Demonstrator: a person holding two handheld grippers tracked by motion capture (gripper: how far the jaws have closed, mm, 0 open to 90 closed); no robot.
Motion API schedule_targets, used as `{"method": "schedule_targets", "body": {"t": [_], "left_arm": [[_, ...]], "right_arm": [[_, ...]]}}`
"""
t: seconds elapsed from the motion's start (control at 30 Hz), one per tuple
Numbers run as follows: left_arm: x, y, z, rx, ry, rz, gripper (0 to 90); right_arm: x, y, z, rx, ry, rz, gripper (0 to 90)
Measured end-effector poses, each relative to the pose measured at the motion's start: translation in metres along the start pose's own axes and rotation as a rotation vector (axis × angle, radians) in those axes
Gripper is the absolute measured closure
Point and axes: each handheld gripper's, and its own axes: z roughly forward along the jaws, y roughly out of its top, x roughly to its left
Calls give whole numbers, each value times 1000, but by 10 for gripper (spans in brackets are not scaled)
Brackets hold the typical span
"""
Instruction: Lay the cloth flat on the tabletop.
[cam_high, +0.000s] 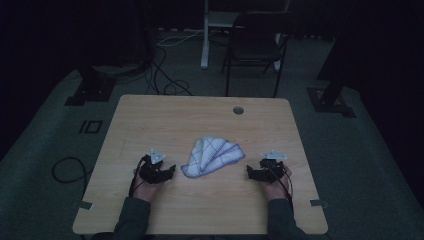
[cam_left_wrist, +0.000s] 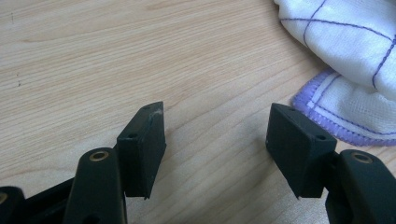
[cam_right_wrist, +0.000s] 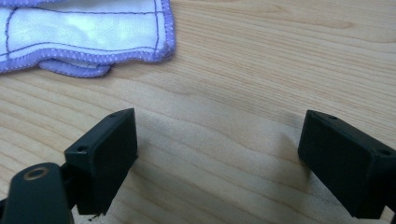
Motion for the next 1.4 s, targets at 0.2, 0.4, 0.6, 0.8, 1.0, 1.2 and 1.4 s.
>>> {"method": "schedule_targets", "body": {"t": [0.2,0.4,0.6,0.8,1.0,1.2,1.4], "left_arm": [[0,0,0,0,0,-1,382],[0,0,0,-1,1,-1,382],[0,0,0,-1,1,-2,382],[0,0,0,-1,1,-2,382],[0,0,0,-1,2,-2,382],[-1,0,0,-1,2,-2,382],[-3,0,0,-2,-6,6,399]], "right_arm": [[0,0,0,0,2,0,128],[2,0,-2,7,5,-5,162],[4,1,-5,11,1,-2,274],[8,3,-12,-24,14,1,349],[16,4,-19,-52,36,-18,395],[23,5,-23,-63,54,-36,439],[27,8,-25,-74,61,-49,456]]}}
